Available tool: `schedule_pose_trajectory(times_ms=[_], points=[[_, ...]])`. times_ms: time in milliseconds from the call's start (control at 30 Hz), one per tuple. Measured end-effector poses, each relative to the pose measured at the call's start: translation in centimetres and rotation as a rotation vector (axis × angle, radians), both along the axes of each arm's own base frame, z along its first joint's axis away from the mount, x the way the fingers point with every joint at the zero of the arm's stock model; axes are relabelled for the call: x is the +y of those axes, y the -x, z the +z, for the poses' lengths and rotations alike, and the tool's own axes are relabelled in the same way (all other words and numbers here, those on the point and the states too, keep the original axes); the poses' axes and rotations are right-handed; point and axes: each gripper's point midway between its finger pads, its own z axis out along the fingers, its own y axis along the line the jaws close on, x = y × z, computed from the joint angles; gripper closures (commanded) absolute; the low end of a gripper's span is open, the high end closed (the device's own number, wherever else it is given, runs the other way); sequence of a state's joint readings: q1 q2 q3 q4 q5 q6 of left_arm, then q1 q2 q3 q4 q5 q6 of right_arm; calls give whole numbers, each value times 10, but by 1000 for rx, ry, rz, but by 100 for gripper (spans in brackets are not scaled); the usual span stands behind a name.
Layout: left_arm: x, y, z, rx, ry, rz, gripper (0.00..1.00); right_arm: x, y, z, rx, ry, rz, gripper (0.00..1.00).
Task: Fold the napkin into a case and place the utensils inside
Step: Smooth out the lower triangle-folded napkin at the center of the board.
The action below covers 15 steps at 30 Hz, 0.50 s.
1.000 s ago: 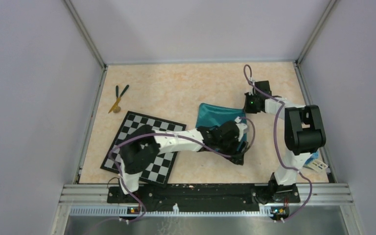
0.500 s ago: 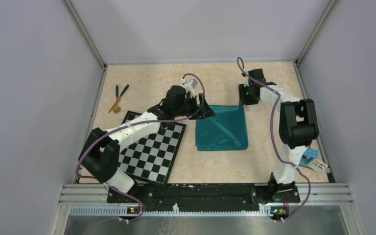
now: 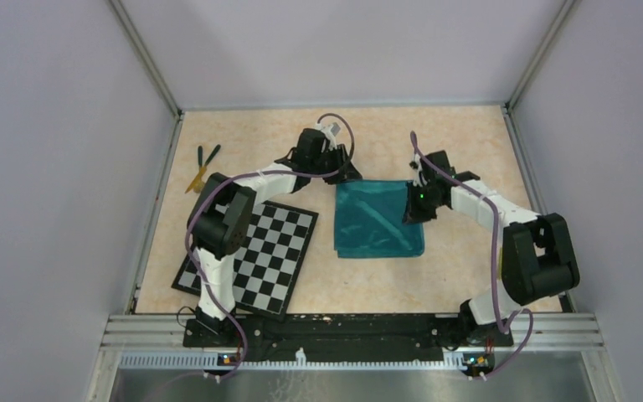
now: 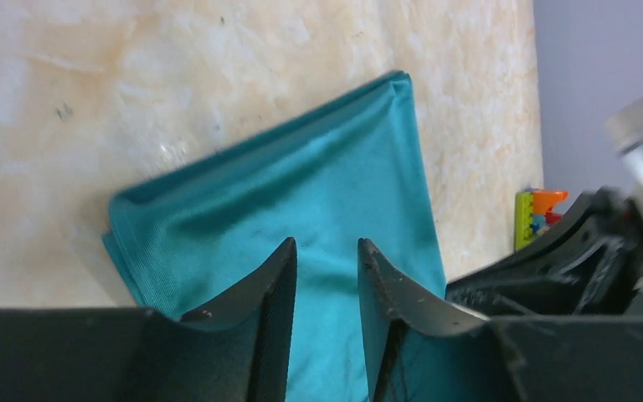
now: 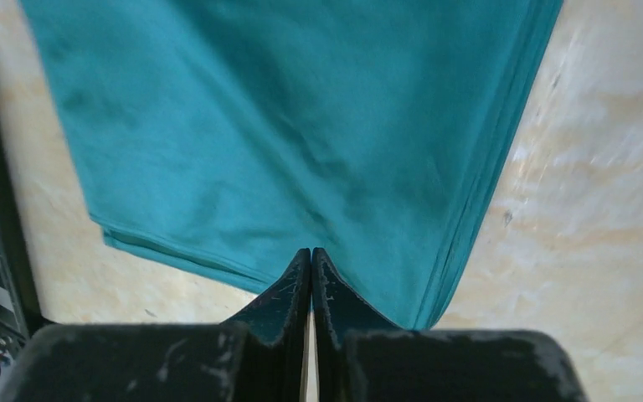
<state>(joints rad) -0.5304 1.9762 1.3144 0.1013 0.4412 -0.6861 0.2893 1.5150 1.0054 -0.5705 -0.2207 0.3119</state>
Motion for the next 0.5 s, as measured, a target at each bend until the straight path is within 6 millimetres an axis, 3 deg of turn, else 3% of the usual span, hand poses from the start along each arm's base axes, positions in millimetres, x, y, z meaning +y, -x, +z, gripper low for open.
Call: schedule_pose_trajectory(times_ms=[100,200,333,500], points=[[-4,-14,-12,5,-10,-11,65,-4,31,-31,112,8,-2,100],[-5,-19,-25,13,-30,-18,67,-11,49,-46,172,31,-16,100],[0,-19,-47,41,-79,-11,68,-23,61,-60,211,83,-60,100],[9,-21,-70,68,-133,14,69,-32,61,-62,222,127,-169,100]])
